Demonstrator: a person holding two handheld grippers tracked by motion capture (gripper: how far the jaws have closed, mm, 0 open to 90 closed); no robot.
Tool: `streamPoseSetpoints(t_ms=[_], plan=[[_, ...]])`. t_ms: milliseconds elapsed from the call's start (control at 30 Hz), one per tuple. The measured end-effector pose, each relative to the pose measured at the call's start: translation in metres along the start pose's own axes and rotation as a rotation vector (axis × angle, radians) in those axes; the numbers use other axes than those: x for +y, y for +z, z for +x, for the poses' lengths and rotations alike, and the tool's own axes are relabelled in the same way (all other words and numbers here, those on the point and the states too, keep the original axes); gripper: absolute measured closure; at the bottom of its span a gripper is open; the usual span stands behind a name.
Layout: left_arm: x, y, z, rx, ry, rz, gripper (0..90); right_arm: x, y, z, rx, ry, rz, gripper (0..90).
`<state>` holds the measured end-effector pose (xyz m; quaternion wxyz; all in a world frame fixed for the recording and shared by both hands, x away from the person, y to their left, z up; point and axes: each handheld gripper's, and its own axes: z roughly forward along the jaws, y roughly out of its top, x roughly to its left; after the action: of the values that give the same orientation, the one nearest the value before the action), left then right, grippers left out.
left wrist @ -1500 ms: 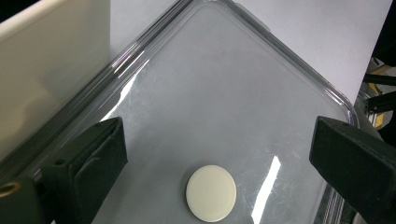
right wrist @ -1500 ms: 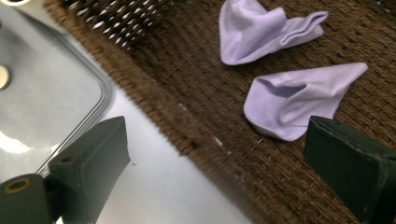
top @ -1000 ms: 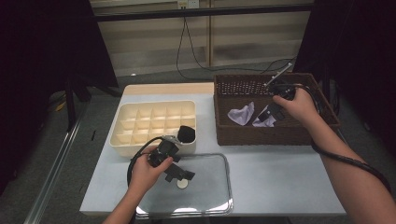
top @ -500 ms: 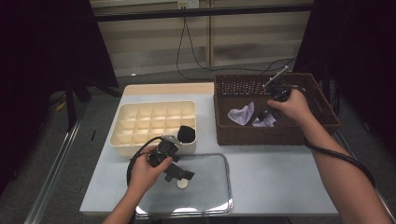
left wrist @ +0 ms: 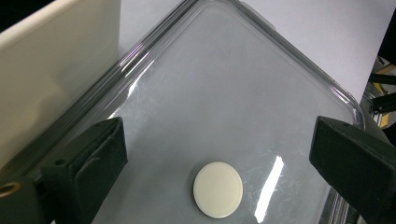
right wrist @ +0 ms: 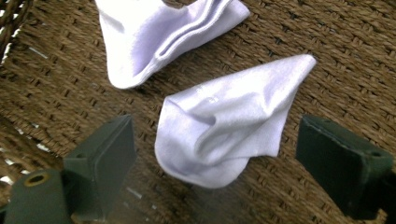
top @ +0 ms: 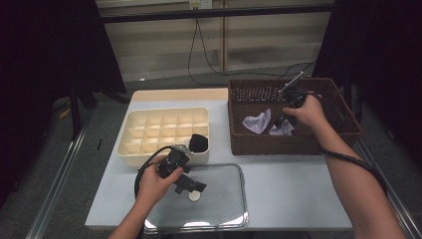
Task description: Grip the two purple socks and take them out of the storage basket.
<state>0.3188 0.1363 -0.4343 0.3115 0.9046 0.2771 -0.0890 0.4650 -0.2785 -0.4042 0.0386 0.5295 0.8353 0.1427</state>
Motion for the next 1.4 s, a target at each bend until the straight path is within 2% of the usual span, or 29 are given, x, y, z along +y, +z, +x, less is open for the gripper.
streamPoseSetpoints(t_ms=[267,467,533,567,633,700,733,767,867,967,1033,1067,1100,1133,1300,1367,1400], plan=[[-0.001,0.001,-0.001,0.002,-0.023,-0.013,4.1,0.003,0.013,-0.002,-0.003,0.008,0.016,16.5],[-0.002,0.000,-0.001,0.000,-0.030,-0.019,4.1,0.006,0.019,-0.003,-0.022,0.014,0.015,22.5],[-0.002,-0.001,0.000,-0.001,-0.017,-0.010,4.1,0.005,0.022,-0.003,-0.022,0.018,0.030,28.8],[-0.002,-0.002,0.002,0.003,0.005,0.010,4.1,0.004,0.024,-0.004,-0.012,0.014,0.025,43.5],[-0.002,-0.001,0.002,0.005,-0.004,0.007,4.1,0.004,0.024,-0.005,-0.014,0.025,0.033,45.8],[-0.002,-0.001,0.002,0.004,-0.005,0.008,4.1,0.004,0.024,-0.005,-0.005,0.006,0.029,61.9],[-0.003,-0.001,0.002,0.005,-0.004,0.006,4.1,0.004,0.023,-0.005,0.007,0.013,0.031,67.7],[-0.003,-0.001,0.002,0.002,-0.006,0.004,4.1,0.005,0.022,-0.006,0.014,0.009,0.029,78.5],[-0.003,-0.001,0.002,0.001,-0.006,0.005,4.1,0.006,0.016,-0.005,0.034,0.009,0.024,88.8],[-0.003,-0.001,0.001,0.002,-0.015,-0.007,4.1,0.006,0.007,-0.005,0.050,0.001,0.014,89.6],[-0.002,-0.002,0.002,0.001,0.000,0.000,4.1,0.005,-0.001,-0.005,0.063,0.001,0.013,89.7],[-0.002,-0.002,0.000,0.000,-0.024,-0.019,4.1,0.005,-0.004,-0.005,0.058,-0.006,0.007,89.8],[-0.002,-0.003,0.001,0.005,-0.005,-0.001,4.1,0.003,-0.012,-0.004,0.063,-0.004,-0.002,89.8],[-0.002,-0.003,0.001,0.003,-0.011,-0.010,4.1,0.003,-0.012,-0.004,0.063,-0.004,-0.002,89.8],[-0.003,-0.002,-0.002,0.002,-0.027,-0.021,4.1,-0.001,-0.034,-0.003,0.072,-0.006,-0.020,89.8],[-0.002,-0.003,-0.002,0.000,-0.019,-0.024,4.1,-0.003,-0.043,-0.003,0.070,-0.006,-0.022,89.8],[-0.002,-0.003,-0.003,0.002,-0.032,-0.032,4.1,-0.004,-0.048,-0.003,0.068,-0.009,-0.029,89.8]])
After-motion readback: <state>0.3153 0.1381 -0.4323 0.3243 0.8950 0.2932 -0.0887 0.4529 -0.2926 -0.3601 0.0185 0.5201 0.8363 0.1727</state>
